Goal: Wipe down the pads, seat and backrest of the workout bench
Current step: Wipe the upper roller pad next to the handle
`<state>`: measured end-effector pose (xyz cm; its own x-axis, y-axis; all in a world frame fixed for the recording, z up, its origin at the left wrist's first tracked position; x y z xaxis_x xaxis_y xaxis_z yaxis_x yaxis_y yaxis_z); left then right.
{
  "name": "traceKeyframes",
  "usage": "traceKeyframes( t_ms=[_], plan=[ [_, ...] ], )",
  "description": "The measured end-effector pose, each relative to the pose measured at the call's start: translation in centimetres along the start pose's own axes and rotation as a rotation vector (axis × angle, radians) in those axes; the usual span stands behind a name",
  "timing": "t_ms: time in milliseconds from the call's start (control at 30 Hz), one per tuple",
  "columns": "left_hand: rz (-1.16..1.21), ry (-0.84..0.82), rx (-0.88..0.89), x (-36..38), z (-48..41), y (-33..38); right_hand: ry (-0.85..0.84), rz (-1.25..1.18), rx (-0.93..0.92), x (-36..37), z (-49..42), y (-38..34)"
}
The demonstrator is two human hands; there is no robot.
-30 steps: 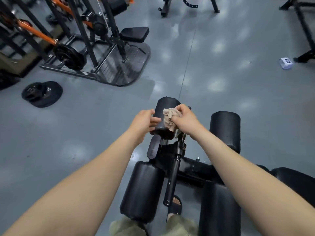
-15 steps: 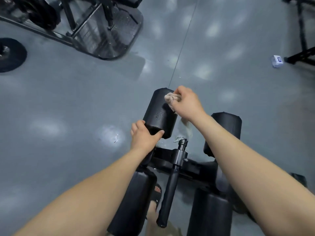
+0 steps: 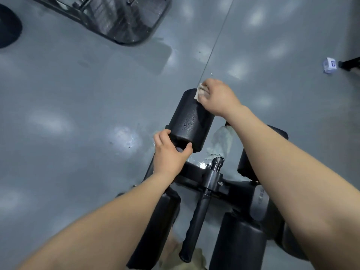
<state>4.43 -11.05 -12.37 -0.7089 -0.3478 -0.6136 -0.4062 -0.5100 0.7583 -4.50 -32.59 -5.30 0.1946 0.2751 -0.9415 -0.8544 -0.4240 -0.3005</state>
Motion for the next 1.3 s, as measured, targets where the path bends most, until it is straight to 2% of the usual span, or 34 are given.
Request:
traceKeyframes(
  t_ms=[167,567,733,967,1300],
  plan=[
    [-0.011,0.002,-0.005,0.0,0.2,-0.1,-0.061,0.007,0.03,0.4,-0.5,0.5],
    [-0.003,0.007,0.004,0.2,0.1,-0.2,-0.139,0.045,-0.109,2.0,3.1,-1.7],
    [0.017,-0.002,-0.009,0.3,0.1,-0.5,-0.161,0.06,-0.11,2.8,4.7,-2.5],
    [0.159,-0.002,-0.055,0.0,-0.1,-1.0,-0.183,0.09,-0.125,3.3,7.1,-3.7],
    [0.239,0.058,-0.073,-0.2,-0.5,-1.7,-0.172,0.036,-0.12,3.9,9.9,-4.4]
  ],
)
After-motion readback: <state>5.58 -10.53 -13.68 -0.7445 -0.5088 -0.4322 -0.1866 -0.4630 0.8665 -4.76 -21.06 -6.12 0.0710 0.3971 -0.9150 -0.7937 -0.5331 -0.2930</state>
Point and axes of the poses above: each hand's wrist, its own z-axis away from the middle knuckle, its own x-axis out of the palm, y = z × x, the point moved 5 cm from there along -z, towards the middle knuckle, and after that the axes turned 2 degrees about y, right-handed, at the moved point
